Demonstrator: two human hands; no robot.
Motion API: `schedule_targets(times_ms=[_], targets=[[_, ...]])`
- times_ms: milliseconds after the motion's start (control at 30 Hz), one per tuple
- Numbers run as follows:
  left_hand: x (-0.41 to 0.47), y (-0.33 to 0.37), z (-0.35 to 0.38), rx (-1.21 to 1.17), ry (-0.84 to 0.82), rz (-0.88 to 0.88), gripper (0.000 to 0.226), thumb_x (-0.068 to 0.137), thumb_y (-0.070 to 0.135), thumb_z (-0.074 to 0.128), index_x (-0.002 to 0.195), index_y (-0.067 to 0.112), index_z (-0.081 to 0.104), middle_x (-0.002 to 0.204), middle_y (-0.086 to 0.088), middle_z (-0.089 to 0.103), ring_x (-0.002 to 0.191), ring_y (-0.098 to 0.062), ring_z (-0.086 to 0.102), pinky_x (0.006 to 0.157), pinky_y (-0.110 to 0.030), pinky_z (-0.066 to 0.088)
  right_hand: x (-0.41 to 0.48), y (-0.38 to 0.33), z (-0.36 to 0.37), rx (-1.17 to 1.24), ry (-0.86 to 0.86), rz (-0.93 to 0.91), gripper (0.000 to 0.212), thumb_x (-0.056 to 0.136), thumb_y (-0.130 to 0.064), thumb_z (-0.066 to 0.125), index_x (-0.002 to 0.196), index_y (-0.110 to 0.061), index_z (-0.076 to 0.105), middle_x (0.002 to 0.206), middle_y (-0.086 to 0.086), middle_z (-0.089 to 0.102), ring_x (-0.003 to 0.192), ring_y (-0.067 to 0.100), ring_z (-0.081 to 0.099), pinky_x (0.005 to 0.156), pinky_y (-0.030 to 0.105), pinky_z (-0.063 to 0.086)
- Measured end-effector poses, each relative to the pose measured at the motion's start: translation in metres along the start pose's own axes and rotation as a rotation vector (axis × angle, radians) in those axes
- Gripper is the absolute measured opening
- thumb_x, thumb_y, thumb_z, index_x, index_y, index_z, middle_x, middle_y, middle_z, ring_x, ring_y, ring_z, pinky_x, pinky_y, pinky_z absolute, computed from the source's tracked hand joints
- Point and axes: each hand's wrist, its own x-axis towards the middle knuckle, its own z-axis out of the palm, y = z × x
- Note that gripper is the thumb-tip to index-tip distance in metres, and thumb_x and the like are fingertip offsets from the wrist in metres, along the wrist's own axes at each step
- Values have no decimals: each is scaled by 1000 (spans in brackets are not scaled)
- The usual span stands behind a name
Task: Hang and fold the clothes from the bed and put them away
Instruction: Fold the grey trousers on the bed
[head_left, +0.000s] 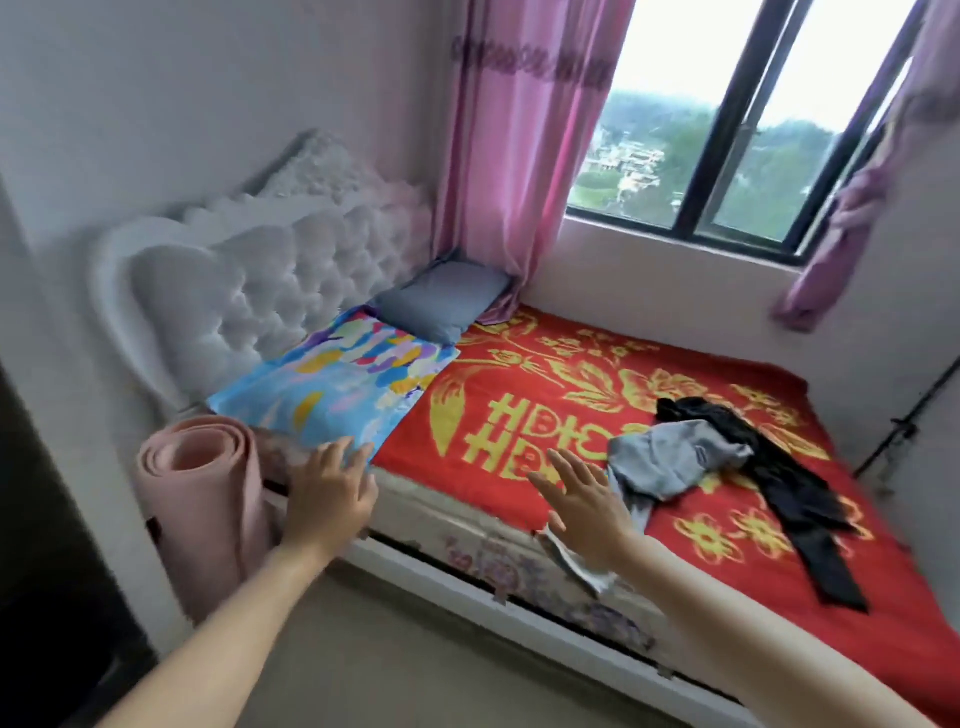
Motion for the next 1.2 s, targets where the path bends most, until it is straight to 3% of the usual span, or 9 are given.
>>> schedule_targets(times_ms=[67, 133, 233, 500, 600, 667, 800, 900, 1200], targets=[[9, 58, 24, -76, -66, 42, 32, 65, 12, 75, 95, 1, 72, 93, -21, 68, 78, -38, 67, 59, -49, 54, -43, 44, 8, -42, -19, 144, 62, 86, -31, 61, 143, -21, 39, 153, 19, 22, 141, 34, 24, 110, 46, 28], [14, 108, 48, -155, -135, 108, 44, 58, 6, 85, 100, 3, 71, 99, -19, 68, 86, -38, 67, 65, -50, 54, -85, 76, 8, -61, -53, 268, 68, 58, -35, 84, 121, -20, 64, 132, 22, 53, 121, 35, 53, 91, 43, 49], [22, 163, 76, -267, -203, 153, 41, 75, 11, 75, 114, 6, 66, 116, -16, 63, 108, -35, 60, 85, -51, 47, -139, 108, 22, -40, -43, 404, 70, 27, -31, 93, 94, -20, 76, 101, 15, 70, 93, 29, 69, 65, 38, 58], [54, 217, 136, -345, -331, 243, 42, 91, 25, 56, 133, 18, 52, 140, -7, 46, 130, -23, 41, 105, -43, 31, -183, 128, 59, 3, -128, 604, 70, 23, -30, 93, 90, -20, 77, 96, 15, 71, 88, 27, 71, 60, 36, 59], [78, 222, 159, -382, -363, 267, 40, 89, 22, 59, 128, 14, 56, 136, -9, 50, 126, -26, 46, 102, -45, 35, -165, 147, 59, -12, -129, 647, 66, 30, -27, 93, 93, -19, 76, 99, 16, 70, 93, 28, 70, 65, 38, 59], [96, 220, 172, -408, -360, 266, 39, 88, 20, 62, 125, 12, 59, 133, -11, 54, 124, -27, 48, 99, -45, 37, -146, 165, 60, 7, -146, 672, 58, 52, -20, 89, 107, -16, 72, 114, 19, 65, 108, 33, 62, 80, 45, 55], [155, 199, 199, -419, -340, 211, 41, 91, 26, 56, 131, 15, 54, 137, -7, 50, 127, -24, 44, 100, -42, 37, -78, 192, 79, 44, -182, 692, 54, 93, -25, 51, 144, -20, 35, 152, 13, 23, 143, 25, 18, 113, 41, 24], [199, 179, 214, -366, -359, 220, 44, 93, 29, 52, 135, 19, 49, 139, -5, 47, 128, -23, 43, 100, -40, 37, -30, 200, 105, 97, -215, 734, 55, 96, -29, 41, 148, -26, 23, 156, 7, 13, 145, 18, 8, 114, 37, 17], [247, 134, 292, -242, -594, 203, 46, 96, 35, 44, 140, 23, 40, 141, 1, 42, 129, -17, 39, 100, -34, 37, 9, 185, 181, 233, -406, 880, 56, 95, -35, 41, 148, -28, 23, 155, 8, 14, 144, 18, 10, 113, 38, 21]])
